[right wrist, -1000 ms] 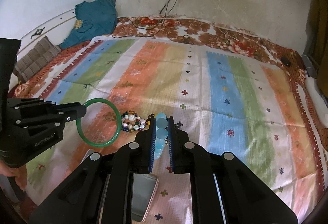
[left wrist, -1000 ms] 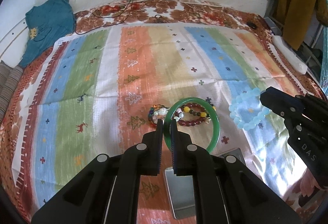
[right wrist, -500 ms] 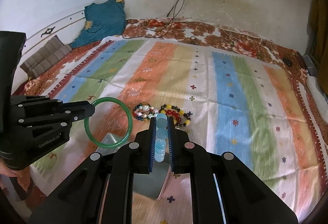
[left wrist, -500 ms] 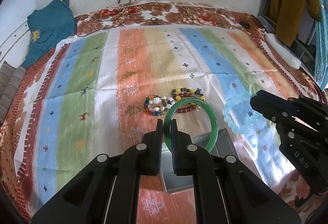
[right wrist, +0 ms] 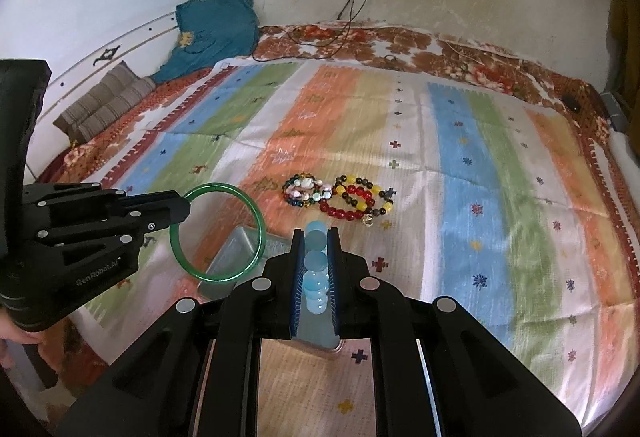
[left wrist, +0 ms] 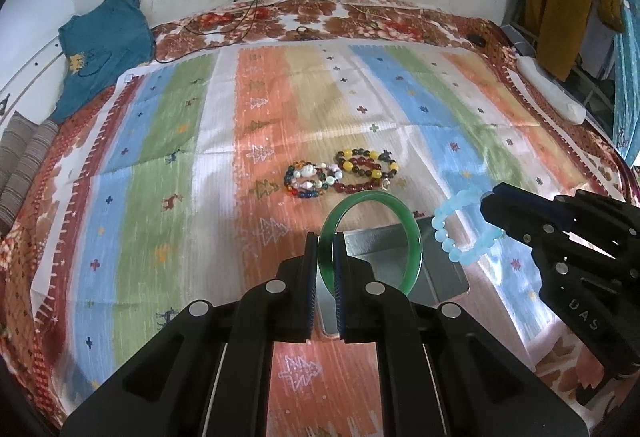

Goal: Organize jewelry
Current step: 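Open both tools to drop the bangle and blue bracelet into the tin, then withdraw both open tools from the tin toward the remaining bracelets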

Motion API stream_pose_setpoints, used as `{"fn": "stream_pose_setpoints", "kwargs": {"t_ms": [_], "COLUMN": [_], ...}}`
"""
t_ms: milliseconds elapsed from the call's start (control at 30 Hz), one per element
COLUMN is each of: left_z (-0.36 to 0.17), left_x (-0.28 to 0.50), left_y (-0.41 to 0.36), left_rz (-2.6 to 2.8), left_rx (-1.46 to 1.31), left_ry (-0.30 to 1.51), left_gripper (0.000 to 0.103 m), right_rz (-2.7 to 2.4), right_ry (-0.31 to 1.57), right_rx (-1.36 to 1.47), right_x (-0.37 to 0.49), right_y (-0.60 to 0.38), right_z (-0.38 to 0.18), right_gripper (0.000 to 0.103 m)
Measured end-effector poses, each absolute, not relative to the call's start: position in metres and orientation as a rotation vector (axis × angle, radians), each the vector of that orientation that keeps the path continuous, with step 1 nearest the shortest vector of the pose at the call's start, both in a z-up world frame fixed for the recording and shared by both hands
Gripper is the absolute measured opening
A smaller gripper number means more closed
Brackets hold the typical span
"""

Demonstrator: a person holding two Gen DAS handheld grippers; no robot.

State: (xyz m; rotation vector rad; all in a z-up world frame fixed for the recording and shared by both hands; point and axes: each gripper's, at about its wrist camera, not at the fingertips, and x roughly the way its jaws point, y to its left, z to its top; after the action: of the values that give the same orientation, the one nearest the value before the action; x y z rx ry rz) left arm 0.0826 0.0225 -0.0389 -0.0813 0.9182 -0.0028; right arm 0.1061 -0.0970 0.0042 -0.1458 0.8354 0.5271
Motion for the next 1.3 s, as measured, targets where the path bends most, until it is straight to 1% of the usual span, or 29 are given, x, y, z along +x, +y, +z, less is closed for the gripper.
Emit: {"fn": "stream_pose_setpoints", "kwargs": {"t_ms": [133, 167, 200, 233, 367, 433, 500, 667, 967, 1067, 1233, 1300], "left_z": [-0.042, -0.042, -0.041, -0.041, -0.041, -0.041, -0.042, -0.046, -0.05, -0.052, -0.053, -0.054], "left_x": [0.084, 0.083, 0.084, 0.083, 0.085, 0.086, 0.087, 0.09, 0.098, 0.1, 0.106, 0.109], "left_y": [0.024, 0.025, 0.026, 0.028, 0.034, 0.036, 0.038, 0.044, 0.046, 0.045, 0.043, 0.042], "left_rz": [-0.009, 0.0, 0.01, 0.015, 0.038, 0.042, 0.046, 0.055, 0.06, 0.055, 0.052, 0.05], "left_rx": [-0.111, -0.11, -0.11, -0.113, -0.125, -0.13, -0.132, -0.148, -0.148, -0.142, -0.133, -0.125], "left_ry": [0.936, 0.933, 0.932, 0.931, 0.934, 0.936, 0.942, 0.955, 0.968, 0.971, 0.973, 0.974], "left_gripper": [0.01, 0.013, 0.018, 0.02, 0.028, 0.03, 0.035, 0.038, 0.048, 0.049, 0.052, 0.053], "right_rz": [0.534, 0.527, 0.518, 0.513, 0.497, 0.49, 0.486, 0.465, 0.44, 0.432, 0.417, 0.411], "right_ry": [0.835, 0.836, 0.842, 0.848, 0.867, 0.872, 0.876, 0.896, 0.908, 0.908, 0.913, 0.917], "right_rx": [-0.161, -0.163, -0.162, -0.158, -0.148, -0.139, -0.132, -0.118, -0.094, -0.095, -0.095, -0.092], "right_x": [0.105, 0.105, 0.107, 0.109, 0.116, 0.118, 0.121, 0.129, 0.144, 0.147, 0.155, 0.158], "right_y": [-0.097, -0.098, -0.1, -0.101, -0.105, -0.107, -0.109, -0.113, -0.119, -0.119, -0.121, -0.123], "right_z": [0.005, 0.005, 0.003, 0.002, -0.001, -0.001, -0.002, -0.005, -0.008, -0.008, -0.009, -0.01], "right_gripper": [0.014, 0.021, 0.035, 0.039, 0.04, 0.041, 0.042, 0.046, 0.054, 0.057, 0.058, 0.06]}}
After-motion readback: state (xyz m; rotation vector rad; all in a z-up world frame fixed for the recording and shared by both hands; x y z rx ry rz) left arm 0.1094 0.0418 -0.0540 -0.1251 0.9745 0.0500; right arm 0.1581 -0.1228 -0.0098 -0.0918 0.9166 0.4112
